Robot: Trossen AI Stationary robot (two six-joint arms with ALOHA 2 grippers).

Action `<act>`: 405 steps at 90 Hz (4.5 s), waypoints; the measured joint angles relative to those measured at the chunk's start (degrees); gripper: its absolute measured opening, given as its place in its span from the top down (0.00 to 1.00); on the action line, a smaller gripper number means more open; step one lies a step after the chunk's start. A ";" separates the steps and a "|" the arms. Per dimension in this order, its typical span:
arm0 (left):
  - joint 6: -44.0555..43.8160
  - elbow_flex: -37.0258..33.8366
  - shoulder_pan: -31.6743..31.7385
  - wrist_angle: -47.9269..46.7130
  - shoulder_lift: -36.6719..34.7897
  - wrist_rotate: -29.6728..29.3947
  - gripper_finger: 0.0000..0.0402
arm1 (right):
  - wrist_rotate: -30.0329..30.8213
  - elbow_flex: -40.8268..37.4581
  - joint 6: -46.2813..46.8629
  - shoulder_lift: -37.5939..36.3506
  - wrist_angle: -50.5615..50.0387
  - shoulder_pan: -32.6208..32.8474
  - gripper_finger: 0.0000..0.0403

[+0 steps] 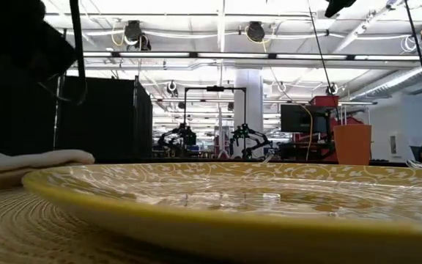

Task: Set table place
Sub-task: Move the brown table napkin to the left of the table mat, then put the fork on the brown table napkin

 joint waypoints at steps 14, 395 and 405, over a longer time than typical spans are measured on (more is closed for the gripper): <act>6.30 0.02 1.59 2.20 2.49 -4.62 0.81 | 0.00 0.00 0.63 0.02 -0.07 0.00 0.65; 101.93 44.33 68.57 3.18 21.83 12.70 0.82 | -6.96 -38.40 -2.24 10.74 67.43 -14.49 0.59; 102.83 45.35 66.64 4.96 25.60 12.69 0.82 | -5.27 -36.75 -3.89 8.40 62.27 -16.80 0.53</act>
